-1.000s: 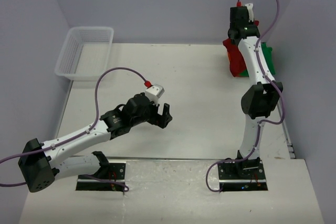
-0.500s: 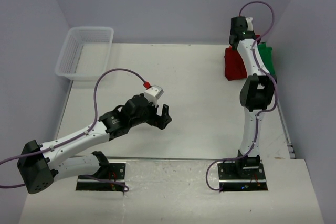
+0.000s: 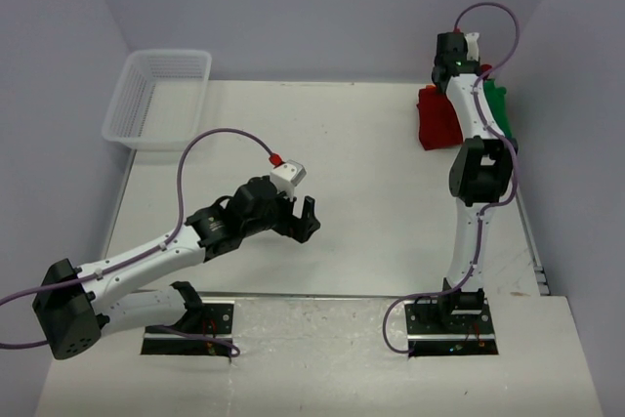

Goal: Fold and stack the t-shirts
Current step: Put the neatly folded tshirt into the corner of the board with the right arm

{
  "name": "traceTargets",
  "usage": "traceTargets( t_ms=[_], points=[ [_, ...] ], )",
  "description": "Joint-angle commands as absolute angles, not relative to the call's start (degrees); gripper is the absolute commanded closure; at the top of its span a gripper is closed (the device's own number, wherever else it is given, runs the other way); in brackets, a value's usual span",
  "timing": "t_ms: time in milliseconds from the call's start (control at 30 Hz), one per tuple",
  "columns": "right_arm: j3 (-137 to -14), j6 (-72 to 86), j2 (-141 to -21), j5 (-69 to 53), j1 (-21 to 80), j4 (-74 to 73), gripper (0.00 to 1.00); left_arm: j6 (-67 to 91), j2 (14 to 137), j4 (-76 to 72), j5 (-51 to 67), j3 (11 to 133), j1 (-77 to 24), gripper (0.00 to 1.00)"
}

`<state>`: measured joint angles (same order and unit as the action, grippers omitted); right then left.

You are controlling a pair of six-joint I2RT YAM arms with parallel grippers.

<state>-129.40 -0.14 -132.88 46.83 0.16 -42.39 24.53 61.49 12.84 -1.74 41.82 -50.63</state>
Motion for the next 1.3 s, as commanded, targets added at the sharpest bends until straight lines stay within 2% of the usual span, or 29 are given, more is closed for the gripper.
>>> traceTargets(
  t_ms=[0,333,1267],
  points=[
    [-130.78,-1.93,-126.21,49.22,0.26,-37.53,1.00,25.05,61.87,9.84,-0.26,41.48,-50.27,0.03],
    [-125.24,-3.78,-119.97,51.94,0.79,-31.03,1.00,25.14,61.79,9.76,-0.26,41.04,-50.19,0.03],
    [-135.17,-8.17,-134.82,54.05,0.00,-32.35,1.00,25.05,61.61,9.93,1.40,40.69,-50.01,0.03]
  ],
)
